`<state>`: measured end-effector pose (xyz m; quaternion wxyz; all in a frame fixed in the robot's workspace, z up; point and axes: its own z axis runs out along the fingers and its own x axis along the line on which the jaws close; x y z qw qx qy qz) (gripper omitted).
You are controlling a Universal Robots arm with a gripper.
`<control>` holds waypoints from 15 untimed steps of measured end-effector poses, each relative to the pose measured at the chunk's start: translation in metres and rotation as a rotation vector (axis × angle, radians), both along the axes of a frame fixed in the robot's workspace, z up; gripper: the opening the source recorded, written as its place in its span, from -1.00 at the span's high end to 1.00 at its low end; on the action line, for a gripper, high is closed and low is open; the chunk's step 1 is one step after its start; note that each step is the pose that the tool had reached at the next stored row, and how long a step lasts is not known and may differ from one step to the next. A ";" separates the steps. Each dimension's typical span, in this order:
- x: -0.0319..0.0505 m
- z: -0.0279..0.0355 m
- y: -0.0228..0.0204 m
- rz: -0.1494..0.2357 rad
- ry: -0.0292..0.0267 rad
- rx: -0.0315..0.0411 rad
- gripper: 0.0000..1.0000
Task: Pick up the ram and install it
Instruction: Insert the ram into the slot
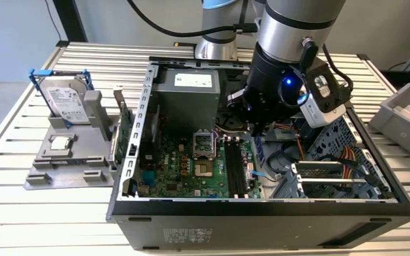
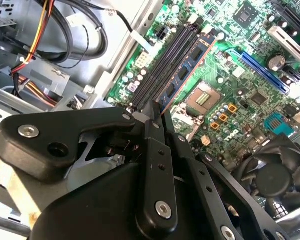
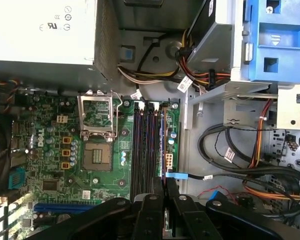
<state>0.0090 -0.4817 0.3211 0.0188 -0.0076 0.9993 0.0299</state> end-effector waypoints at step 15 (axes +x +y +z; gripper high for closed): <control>0.0000 -0.0003 0.0000 0.000 0.0000 0.0002 1.00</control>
